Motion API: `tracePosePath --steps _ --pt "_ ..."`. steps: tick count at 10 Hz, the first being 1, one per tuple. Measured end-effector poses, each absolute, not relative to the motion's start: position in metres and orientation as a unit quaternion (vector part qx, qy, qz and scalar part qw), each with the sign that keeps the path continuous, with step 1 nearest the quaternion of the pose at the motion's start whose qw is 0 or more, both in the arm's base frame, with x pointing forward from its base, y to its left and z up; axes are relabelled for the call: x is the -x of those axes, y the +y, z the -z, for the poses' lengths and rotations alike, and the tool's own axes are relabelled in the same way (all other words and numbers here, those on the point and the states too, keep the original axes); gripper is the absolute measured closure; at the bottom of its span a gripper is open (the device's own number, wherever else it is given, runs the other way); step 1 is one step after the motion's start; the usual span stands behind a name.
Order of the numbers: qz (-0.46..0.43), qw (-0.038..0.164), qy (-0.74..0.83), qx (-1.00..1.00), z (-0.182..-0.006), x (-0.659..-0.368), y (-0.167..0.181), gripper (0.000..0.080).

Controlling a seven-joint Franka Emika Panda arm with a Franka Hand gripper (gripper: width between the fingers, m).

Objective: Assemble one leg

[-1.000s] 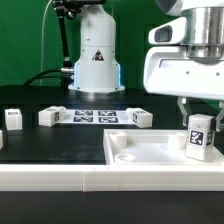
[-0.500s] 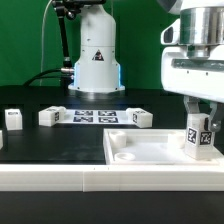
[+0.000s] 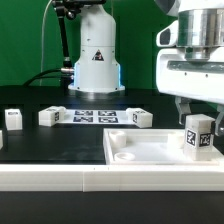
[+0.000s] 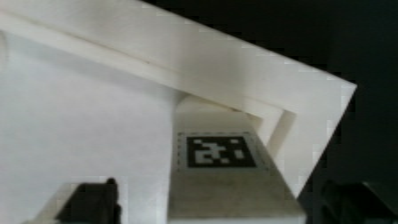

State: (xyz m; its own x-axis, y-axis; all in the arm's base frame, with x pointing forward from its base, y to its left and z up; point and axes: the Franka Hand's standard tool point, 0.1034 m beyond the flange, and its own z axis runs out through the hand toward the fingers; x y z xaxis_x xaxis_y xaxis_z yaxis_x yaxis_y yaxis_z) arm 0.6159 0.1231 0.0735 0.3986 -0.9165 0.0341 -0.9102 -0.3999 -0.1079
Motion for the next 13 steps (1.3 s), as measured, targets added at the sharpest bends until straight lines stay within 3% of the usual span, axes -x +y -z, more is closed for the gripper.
tracePosePath --steps 8,13 --pt "0.063 0.018 0.181 0.981 -0.075 -0.6199 0.1226 0.0151" --pt "0.065 0.008 0.055 0.996 -0.0742 -0.619 0.1242 0.0151"
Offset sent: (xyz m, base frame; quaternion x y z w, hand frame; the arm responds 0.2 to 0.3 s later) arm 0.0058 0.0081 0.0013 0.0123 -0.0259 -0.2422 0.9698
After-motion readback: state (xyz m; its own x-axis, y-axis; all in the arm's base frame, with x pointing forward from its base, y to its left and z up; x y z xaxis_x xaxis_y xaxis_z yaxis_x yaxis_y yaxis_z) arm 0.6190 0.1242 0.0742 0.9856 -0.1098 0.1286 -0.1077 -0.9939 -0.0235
